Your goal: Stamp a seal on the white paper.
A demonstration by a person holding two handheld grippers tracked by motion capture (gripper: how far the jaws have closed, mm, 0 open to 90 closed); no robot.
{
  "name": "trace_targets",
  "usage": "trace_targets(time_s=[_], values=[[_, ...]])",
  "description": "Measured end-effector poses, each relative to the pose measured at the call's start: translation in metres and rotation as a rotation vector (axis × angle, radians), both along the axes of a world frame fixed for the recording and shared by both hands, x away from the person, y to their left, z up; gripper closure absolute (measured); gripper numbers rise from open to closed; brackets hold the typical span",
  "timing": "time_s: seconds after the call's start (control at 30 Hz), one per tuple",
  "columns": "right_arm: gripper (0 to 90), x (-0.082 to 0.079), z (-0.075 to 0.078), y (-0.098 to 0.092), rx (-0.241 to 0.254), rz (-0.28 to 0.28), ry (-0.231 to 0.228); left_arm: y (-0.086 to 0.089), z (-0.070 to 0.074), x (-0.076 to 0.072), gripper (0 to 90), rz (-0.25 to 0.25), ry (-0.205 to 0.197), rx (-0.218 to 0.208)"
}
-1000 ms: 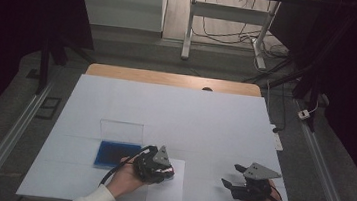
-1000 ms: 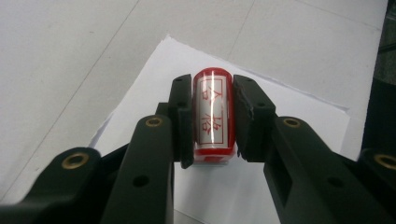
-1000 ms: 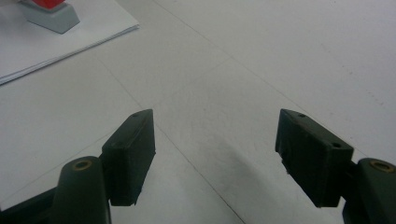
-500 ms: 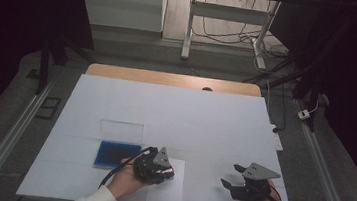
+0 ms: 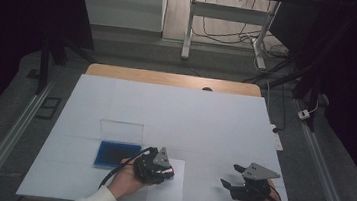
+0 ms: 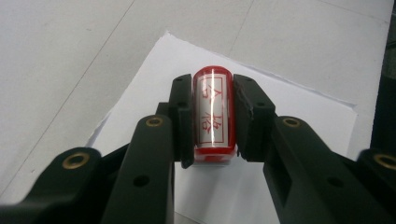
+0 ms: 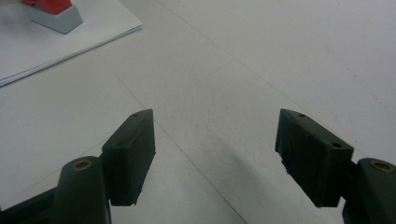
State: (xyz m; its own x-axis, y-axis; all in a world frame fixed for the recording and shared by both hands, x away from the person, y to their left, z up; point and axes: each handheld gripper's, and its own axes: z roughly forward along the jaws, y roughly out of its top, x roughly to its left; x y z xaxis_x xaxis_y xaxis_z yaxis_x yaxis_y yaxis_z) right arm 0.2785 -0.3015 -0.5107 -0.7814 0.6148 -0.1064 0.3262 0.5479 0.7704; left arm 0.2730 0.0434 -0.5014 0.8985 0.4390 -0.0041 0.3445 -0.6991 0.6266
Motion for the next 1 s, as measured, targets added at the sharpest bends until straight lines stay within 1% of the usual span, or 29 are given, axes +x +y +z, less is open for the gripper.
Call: trace_targets(time_s=[0.27,0.43,0.5,0.57,0.6,0.73,0.77,0.83,0.9,0.97,1.0], values=[[28.7,0.000,0.000,0.000,-0.005,-0.003,-0.003,0.000,0.000,-0.001,70.9,0.000,-0.005,0.005],[28.7,0.000,0.000,0.000,0.002,-0.001,0.000,0.000,0.000,0.000,70.8,0.002,-0.002,0.001],[28.7,0.000,0.001,-0.001,0.004,-0.003,-0.003,0.001,0.001,0.000,70.7,0.004,0.002,-0.004],[28.7,0.000,0.001,-0.001,0.009,-0.005,-0.007,0.003,0.003,0.001,70.5,0.012,0.011,-0.027],[28.7,0.000,0.002,-0.002,0.008,-0.005,-0.008,0.003,0.004,0.001,70.5,0.011,0.014,-0.023],[28.7,-0.001,0.002,-0.003,0.010,-0.010,-0.011,0.003,0.005,-0.001,70.2,0.019,0.001,-0.018],[28.7,-0.001,0.002,-0.003,0.014,-0.010,-0.010,0.004,0.007,-0.001,70.1,0.024,-0.011,-0.026],[28.7,-0.001,0.003,-0.003,0.011,-0.009,-0.011,0.007,0.014,-0.002,70.1,0.037,-0.022,-0.072],[28.7,-0.001,0.003,-0.004,0.012,-0.010,-0.012,0.012,0.025,-0.003,70.0,0.050,-0.041,-0.114],[28.7,0.000,0.003,-0.004,0.012,-0.010,-0.015,0.018,0.034,-0.005,70.0,0.059,-0.051,-0.161],[28.7,0.000,0.003,-0.005,0.010,-0.014,-0.016,0.020,0.037,-0.005,70.0,0.060,-0.053,-0.171]])
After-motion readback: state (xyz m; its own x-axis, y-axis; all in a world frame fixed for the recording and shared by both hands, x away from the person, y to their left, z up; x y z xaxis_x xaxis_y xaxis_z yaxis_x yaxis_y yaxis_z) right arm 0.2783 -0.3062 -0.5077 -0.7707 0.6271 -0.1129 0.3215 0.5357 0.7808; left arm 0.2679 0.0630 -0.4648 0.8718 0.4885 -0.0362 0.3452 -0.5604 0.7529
